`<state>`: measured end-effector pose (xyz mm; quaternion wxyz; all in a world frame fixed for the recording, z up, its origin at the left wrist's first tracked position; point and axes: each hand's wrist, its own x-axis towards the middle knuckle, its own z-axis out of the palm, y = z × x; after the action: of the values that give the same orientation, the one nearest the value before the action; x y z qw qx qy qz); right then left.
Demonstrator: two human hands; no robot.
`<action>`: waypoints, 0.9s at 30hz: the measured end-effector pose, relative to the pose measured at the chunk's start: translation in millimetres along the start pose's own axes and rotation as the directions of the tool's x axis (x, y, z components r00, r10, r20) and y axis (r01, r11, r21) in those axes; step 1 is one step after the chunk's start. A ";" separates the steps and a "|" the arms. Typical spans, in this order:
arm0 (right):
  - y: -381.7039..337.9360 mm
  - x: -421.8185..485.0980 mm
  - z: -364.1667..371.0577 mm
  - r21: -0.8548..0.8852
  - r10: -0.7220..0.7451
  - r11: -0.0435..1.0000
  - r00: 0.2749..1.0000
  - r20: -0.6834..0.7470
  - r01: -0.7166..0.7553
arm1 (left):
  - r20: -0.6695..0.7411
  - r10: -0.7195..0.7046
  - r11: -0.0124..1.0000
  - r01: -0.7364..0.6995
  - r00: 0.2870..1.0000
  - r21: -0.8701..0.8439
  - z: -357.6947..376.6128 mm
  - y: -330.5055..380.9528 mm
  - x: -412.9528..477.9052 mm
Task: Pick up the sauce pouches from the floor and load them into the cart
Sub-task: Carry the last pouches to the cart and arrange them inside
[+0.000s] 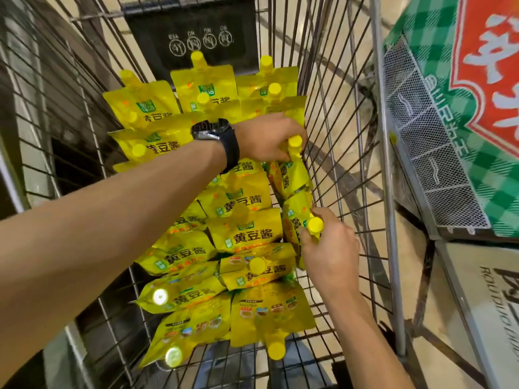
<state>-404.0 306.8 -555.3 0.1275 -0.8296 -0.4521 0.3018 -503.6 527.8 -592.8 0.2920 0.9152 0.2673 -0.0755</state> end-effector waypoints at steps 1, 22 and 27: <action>-0.8 -0.4 -0.6 0.007 -0.001 1.000 1.000 -0.001 0.001 | -0.010 0.004 1.000 -0.004 1.000 -0.024 1.6 -0.3 -2.1; -30.6 -24.6 -99.6 0.000 -0.469 0.882 0.880 0.069 0.470 | -0.434 -0.742 0.665 0.473 0.511 -0.578 42.5 159.7 -157.3; -29.3 17.6 -149.6 -0.076 -0.643 0.746 0.745 0.179 0.662 | -0.413 -0.868 0.491 0.588 0.275 -0.643 57.2 220.0 -155.8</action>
<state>-324.4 346.9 -430.4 0.1364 -0.6017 -0.7411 0.2648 -516.9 274.4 -485.0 0.2603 0.5596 0.7610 0.1999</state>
